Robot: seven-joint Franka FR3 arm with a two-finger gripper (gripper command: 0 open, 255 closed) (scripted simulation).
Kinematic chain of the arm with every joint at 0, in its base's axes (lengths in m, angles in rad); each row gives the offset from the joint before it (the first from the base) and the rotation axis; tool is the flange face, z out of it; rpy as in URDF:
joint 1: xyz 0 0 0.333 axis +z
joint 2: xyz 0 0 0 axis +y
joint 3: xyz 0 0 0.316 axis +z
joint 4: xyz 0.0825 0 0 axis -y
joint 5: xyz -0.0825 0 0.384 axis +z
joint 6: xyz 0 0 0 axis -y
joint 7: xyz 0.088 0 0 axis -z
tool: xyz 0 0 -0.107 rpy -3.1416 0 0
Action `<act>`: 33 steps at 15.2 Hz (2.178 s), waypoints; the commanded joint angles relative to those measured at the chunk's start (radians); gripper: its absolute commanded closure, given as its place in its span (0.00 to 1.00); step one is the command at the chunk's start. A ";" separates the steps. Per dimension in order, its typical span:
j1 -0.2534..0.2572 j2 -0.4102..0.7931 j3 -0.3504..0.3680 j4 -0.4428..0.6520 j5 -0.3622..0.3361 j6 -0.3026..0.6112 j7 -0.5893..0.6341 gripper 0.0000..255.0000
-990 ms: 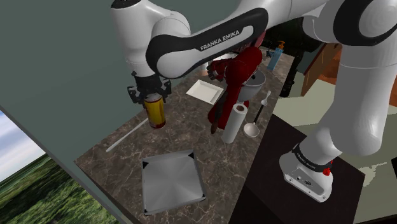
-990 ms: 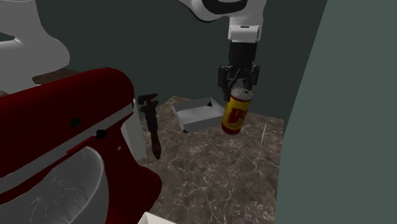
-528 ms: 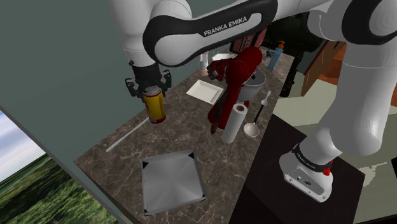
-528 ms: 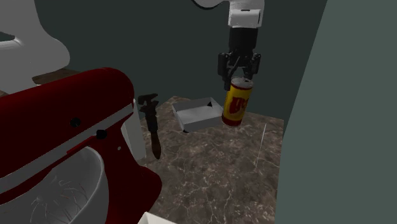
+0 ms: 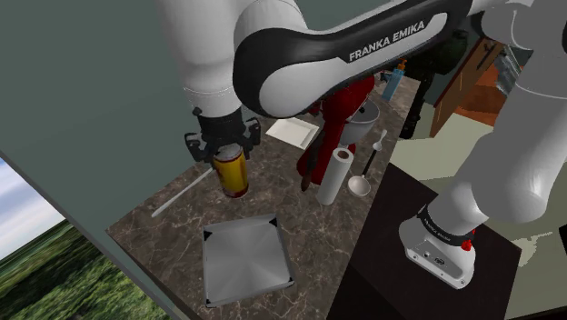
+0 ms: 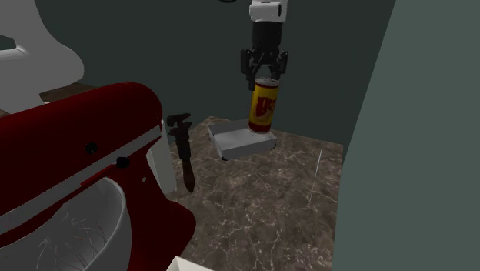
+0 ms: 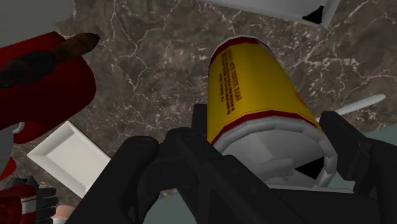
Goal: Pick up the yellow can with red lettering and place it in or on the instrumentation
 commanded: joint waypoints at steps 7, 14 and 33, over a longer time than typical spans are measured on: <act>0.062 -0.123 0.075 -0.080 0.082 -0.038 0.112 1.00; 0.095 -0.144 0.105 -0.136 0.098 -0.009 0.178 1.00; 0.120 -0.023 0.079 -0.269 -0.013 0.201 0.274 1.00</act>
